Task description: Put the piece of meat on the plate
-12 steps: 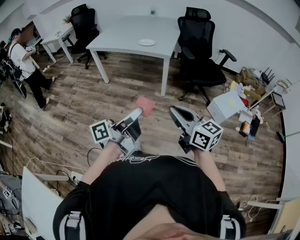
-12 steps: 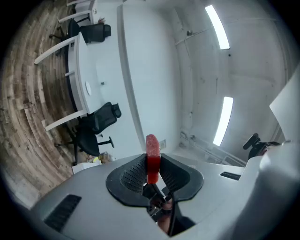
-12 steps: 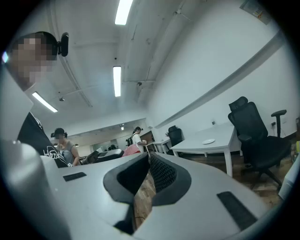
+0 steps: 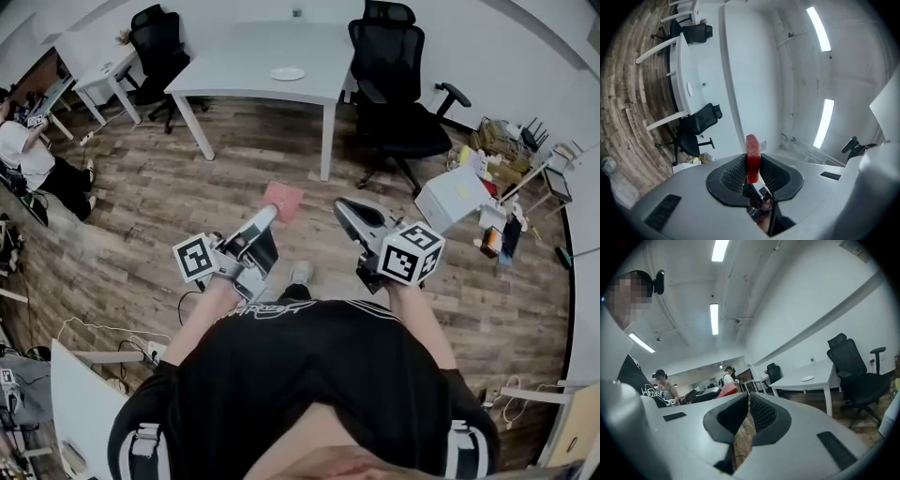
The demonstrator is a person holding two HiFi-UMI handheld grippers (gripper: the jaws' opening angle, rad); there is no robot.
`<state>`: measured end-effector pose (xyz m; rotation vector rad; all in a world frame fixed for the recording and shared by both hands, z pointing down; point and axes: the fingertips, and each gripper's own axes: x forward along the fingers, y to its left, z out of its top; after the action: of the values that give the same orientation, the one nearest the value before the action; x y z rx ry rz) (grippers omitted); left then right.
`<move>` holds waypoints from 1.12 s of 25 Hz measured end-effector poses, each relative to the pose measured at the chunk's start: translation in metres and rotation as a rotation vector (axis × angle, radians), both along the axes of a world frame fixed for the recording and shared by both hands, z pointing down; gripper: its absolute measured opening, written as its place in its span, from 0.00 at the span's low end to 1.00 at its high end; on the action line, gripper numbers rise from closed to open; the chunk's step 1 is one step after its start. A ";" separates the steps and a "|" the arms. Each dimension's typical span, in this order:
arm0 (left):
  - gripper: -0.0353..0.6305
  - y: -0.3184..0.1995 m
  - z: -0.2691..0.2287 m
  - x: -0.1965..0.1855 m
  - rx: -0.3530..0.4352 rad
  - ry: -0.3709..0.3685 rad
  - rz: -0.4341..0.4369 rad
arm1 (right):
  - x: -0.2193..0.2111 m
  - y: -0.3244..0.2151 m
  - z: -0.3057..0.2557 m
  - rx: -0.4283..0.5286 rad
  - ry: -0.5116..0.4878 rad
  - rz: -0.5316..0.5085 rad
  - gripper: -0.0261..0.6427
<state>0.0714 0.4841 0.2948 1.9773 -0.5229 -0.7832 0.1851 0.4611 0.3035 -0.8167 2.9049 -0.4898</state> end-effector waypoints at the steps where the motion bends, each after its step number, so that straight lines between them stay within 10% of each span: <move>1: 0.18 -0.001 0.004 -0.001 -0.007 0.005 -0.002 | 0.000 -0.001 0.003 -0.011 -0.006 0.000 0.07; 13: 0.18 -0.119 0.028 -0.030 -0.060 0.085 0.067 | -0.027 -0.108 0.023 -0.102 0.025 0.072 0.07; 28: 0.18 -0.323 0.018 -0.123 -0.073 0.013 0.098 | -0.124 -0.308 0.024 -0.144 0.024 0.092 0.07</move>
<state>-0.0513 0.1607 0.3133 1.9145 -0.4381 -0.7059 0.0610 0.1532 0.3272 -0.9759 2.8645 -0.6903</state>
